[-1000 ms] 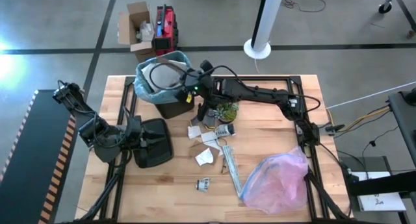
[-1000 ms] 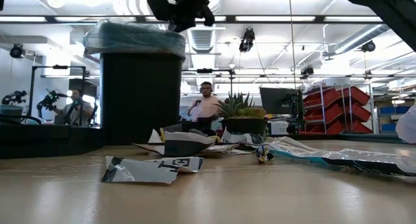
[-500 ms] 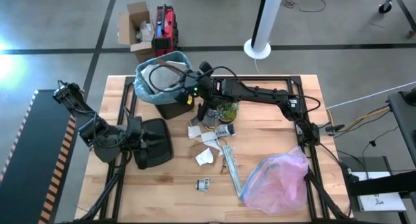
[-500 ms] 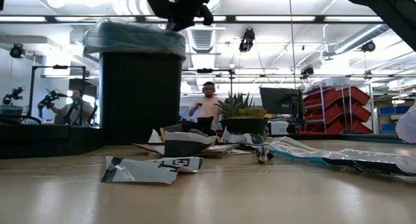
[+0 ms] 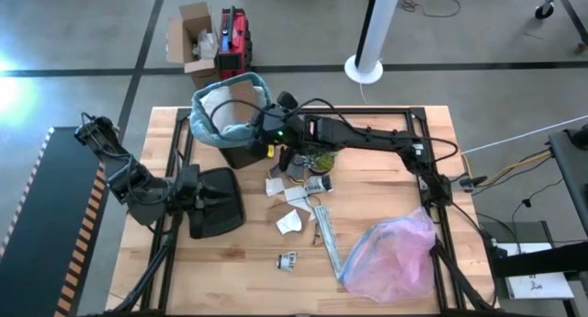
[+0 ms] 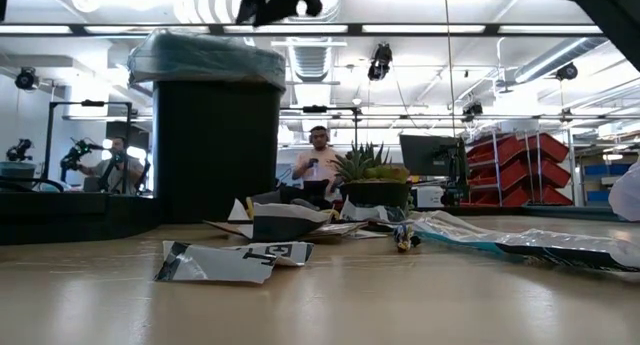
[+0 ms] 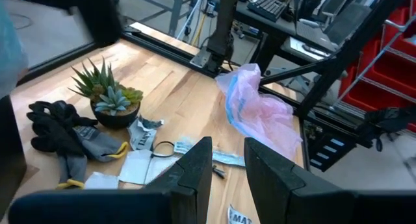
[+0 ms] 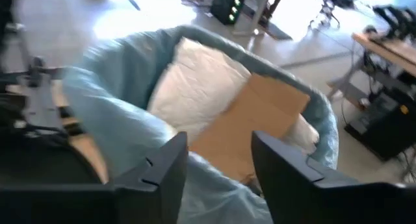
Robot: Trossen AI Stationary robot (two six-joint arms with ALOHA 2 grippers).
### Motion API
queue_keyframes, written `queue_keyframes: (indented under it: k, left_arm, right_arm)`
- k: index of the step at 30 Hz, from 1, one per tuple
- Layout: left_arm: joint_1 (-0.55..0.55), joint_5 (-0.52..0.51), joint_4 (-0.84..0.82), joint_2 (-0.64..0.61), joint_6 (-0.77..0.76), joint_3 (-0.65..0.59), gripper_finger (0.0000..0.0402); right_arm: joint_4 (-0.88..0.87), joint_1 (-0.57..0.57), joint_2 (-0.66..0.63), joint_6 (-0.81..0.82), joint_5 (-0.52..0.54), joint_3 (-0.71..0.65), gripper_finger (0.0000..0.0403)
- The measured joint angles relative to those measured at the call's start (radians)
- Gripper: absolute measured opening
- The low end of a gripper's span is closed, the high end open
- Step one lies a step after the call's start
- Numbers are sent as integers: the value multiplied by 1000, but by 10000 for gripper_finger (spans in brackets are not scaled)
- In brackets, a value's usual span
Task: Place trash/remove bag and relplace
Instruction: Put the white paper into the trash bin
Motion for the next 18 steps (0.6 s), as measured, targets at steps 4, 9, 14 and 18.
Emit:
queue_keyframes:
  k: [4,9,14,18]
  left_arm:
    - [-9,35,-4,-12,0,0,75]
    - [-16,101,-47,-5,-29,0,75]
    - [-18,155,-92,54,-84,0,75]
    - [-26,184,-89,131,-83,0,75]
  right_arm:
    - [-7,53,-43,-49,-1,1,180]
    - [-72,140,-106,-30,-118,4,184]
    - [-287,252,-120,100,-127,1,171]
    - [-389,363,-117,232,-119,0,157]
